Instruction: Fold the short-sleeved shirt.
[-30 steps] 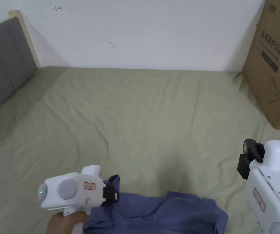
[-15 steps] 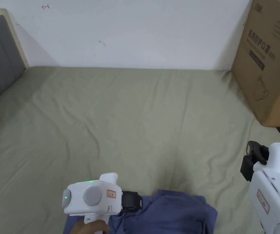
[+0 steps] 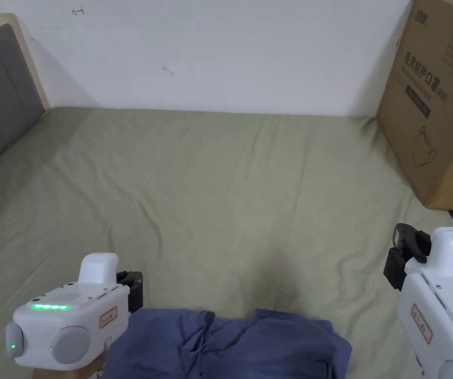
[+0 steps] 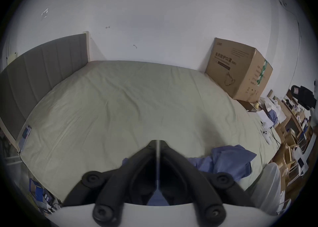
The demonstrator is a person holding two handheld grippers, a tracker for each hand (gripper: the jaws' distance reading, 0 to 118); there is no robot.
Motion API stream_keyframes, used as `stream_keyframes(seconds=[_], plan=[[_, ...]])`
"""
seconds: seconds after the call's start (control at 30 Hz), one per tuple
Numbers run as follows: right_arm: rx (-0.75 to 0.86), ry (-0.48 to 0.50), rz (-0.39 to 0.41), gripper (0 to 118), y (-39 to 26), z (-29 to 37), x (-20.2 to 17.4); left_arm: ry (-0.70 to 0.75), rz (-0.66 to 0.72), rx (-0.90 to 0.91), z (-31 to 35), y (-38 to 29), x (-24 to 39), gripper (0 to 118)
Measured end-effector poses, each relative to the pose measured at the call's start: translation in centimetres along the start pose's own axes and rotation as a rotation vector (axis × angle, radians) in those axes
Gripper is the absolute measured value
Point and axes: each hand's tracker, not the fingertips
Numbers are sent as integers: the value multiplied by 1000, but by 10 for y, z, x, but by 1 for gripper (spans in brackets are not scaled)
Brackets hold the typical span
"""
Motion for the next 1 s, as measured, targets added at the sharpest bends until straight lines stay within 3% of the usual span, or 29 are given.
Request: stream_keyframes(seconds=[0.13, 0.6, 0.87, 1.0], plan=[[-4, 0, 3, 0, -1, 0, 0, 64, -6, -48, -16, -19, -9, 0], [-32, -33, 6, 0, -8, -1, 17, -57, -128, -332, -85, -91, 57, 0], [-33, -46, 10, 0, -7, 2, 22, -62, -161, -342, -87, -106, 93, 0], [-27, -39, 4, 0, -5, 2, 19, -135, -60, -320, -75, -94, 82, 0]])
